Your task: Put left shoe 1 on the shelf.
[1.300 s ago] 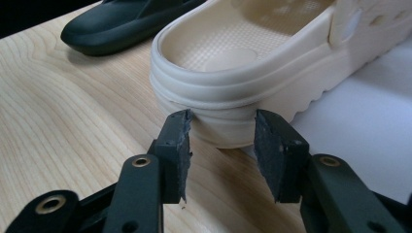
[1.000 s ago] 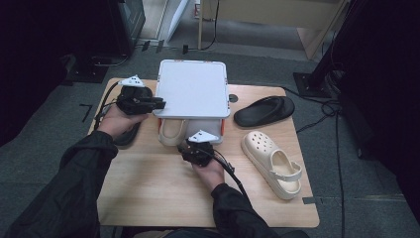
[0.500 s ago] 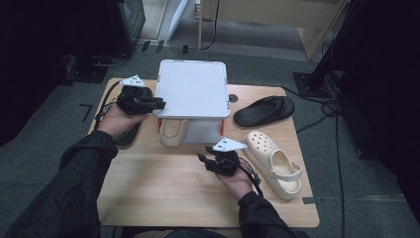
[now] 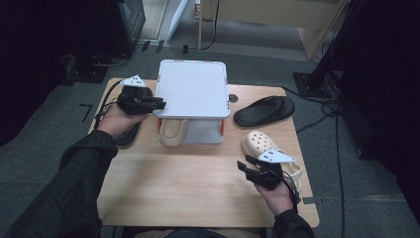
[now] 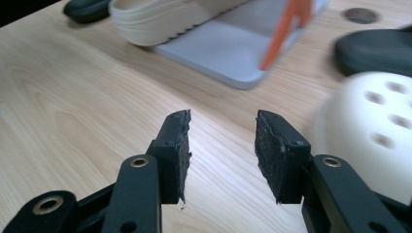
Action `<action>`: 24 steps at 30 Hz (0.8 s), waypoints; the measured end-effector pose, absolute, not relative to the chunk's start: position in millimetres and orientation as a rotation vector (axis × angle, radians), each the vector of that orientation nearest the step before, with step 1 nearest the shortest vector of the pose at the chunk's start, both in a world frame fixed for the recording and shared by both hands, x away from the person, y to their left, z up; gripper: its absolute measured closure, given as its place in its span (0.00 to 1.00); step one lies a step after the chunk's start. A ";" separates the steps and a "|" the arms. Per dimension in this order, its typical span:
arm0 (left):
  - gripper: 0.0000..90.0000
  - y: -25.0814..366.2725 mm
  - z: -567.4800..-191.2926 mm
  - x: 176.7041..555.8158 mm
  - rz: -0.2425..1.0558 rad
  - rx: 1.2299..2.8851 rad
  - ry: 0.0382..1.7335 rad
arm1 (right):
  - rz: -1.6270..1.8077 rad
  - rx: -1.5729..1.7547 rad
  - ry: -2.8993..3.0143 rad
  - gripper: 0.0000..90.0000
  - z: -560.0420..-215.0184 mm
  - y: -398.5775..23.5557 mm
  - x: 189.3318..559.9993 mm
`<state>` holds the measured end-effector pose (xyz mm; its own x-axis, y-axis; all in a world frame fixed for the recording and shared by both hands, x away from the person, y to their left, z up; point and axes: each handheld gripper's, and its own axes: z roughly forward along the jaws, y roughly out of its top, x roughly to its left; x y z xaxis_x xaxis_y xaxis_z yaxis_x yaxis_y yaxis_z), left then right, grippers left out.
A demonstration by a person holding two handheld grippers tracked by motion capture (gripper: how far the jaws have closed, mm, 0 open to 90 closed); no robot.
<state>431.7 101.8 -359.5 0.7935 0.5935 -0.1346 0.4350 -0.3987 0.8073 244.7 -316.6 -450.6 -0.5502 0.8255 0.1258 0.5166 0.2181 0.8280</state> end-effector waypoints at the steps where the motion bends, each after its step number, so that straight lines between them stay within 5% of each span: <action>1: 0.81 102.0 -359.4 431.9 0.213 2.053 0.764 | 1.251 1.259 2.147 0.63 -449.9 -322.2 243.2; 24: 0.67 129.6 -358.4 435.6 0.260 2.043 0.834 | 1.108 1.434 2.019 0.68 -457.3 -386.0 236.6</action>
